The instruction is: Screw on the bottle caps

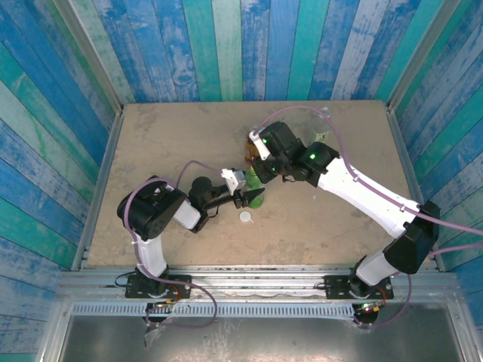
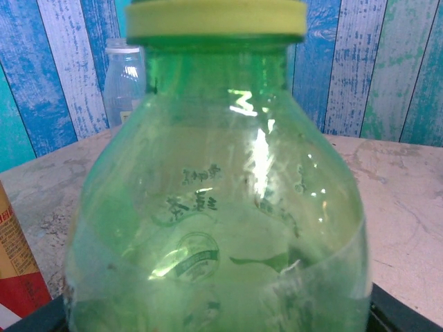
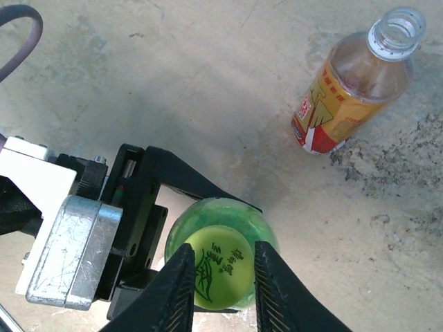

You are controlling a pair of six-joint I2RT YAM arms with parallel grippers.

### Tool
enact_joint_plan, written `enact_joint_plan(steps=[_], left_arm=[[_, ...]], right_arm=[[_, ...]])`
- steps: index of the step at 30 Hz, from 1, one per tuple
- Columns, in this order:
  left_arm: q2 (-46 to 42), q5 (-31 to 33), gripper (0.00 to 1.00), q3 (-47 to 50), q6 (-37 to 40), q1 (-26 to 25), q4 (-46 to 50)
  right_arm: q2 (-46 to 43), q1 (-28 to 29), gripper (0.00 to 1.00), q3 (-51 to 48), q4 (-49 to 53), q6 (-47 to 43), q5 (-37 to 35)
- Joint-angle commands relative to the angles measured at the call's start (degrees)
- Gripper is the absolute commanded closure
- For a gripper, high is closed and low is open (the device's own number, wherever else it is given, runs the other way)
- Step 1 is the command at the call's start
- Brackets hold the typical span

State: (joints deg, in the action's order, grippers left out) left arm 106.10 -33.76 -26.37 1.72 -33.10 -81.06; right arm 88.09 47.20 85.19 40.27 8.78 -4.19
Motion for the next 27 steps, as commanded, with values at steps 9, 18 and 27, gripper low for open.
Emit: enact_joint_plan(steps=[9, 18, 27], left_arm=[[1.29, -2.15, 0.35, 0.77, 0.79, -0.39, 5.19], [1.36, -2.35, 0.36, 0.62, 0.68, -0.38, 5.41], [0.88, -4.42, 0.36, 0.69, -1.29, -0.39, 4.41]], right_arm=[[-0.02, -1.06, 0.78, -5.02, 2.95, 1.32, 0.42], [0.59, -0.97, 0.78, -8.84, 5.51, 1.51, 0.94], [0.44, -0.89, 0.76, -3.13, 7.65, -0.07, 1.36]])
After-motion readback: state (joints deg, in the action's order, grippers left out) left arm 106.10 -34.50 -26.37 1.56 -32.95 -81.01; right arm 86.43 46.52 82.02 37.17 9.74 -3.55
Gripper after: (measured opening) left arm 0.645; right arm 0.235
